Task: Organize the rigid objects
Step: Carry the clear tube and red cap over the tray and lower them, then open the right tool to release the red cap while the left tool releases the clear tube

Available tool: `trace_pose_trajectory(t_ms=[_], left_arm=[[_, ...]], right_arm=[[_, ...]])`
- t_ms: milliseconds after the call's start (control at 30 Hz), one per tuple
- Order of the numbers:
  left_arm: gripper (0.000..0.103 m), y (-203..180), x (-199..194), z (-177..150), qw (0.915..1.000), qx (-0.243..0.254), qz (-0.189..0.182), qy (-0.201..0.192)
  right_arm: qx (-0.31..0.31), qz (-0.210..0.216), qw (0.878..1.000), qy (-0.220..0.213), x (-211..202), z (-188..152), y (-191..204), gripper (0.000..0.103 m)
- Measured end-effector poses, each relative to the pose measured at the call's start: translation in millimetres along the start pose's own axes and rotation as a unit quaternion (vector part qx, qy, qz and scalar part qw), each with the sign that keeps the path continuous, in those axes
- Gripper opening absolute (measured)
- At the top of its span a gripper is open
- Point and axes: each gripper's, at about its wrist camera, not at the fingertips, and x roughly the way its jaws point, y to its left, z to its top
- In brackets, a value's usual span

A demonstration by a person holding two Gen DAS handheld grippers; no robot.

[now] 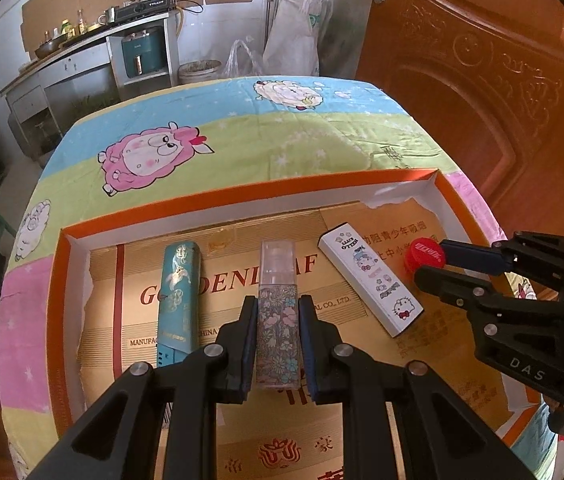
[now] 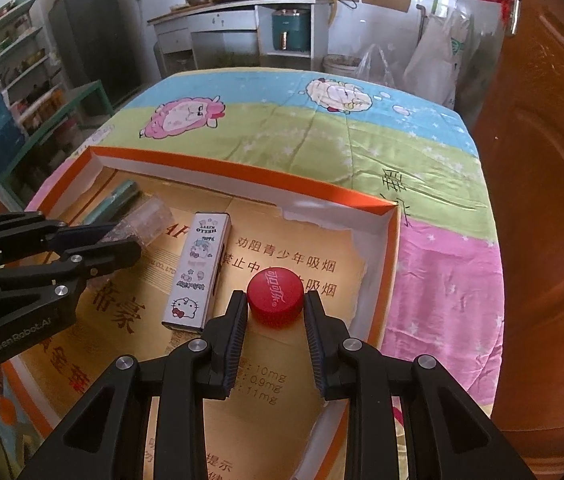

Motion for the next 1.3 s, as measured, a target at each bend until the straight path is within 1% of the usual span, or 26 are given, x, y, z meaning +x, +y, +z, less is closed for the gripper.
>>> trace_pose_trajectory(t_ms=[167, 433, 533, 600, 700, 800, 900, 967, 1033, 1200, 1300], left_arm=[[0.021, 3, 5, 0, 0.9999, -0.007, -0.011, 0.008], [0.021, -1, 5, 2, 0.9999, 0.005, -0.006, 0.013], [0.022, 0, 1, 2, 0.9999, 0.004, -0.005, 0.009], [0.022, -2, -2, 2, 1.0, 0.007, -0.003, 0.003], [0.022, -2, -9, 2, 1.0, 0.007, -0.003, -0.004], [0.023, 0, -21, -1, 0.9999, 0.003, -0.005, -0.014], [0.028, 1, -36, -4, 0.9996, -0.001, -0.011, -0.028], [0.038, 1, -47, -7, 0.9992, -0.001, -0.016, -0.036], [0.044, 0, -59, -12, 0.9989, 0.0, -0.02, -0.043], [0.044, 1, -91, -28, 0.9975, -0.011, -0.033, -0.061], [0.044, 1, -111, -40, 0.9969, -0.015, -0.038, -0.068]], right_arm=[[0.006, 0.002, 1.0, -0.002, 2, -1, -2, 0.03], [-0.004, -0.007, 1.0, 0.006, 5, 0, 1, 0.032], [-0.004, -0.007, 1.0, 0.005, 4, 0, 1, 0.036], [-0.005, -0.008, 1.0, 0.004, 3, -1, 2, 0.041], [-0.004, -0.01, 1.0, 0.002, 0, -1, 2, 0.041], [0.002, -0.011, 1.0, -0.004, -8, -3, 1, 0.042], [0.006, -0.011, 1.0, -0.012, -20, -6, 1, 0.042], [0.009, -0.01, 1.0, -0.018, -29, -9, 2, 0.042], [0.013, -0.009, 1.0, -0.022, -38, -14, 4, 0.042], [0.025, -0.002, 0.999, -0.036, -66, -29, 10, 0.042], [0.042, 0.011, 0.998, -0.049, -89, -45, 17, 0.043]])
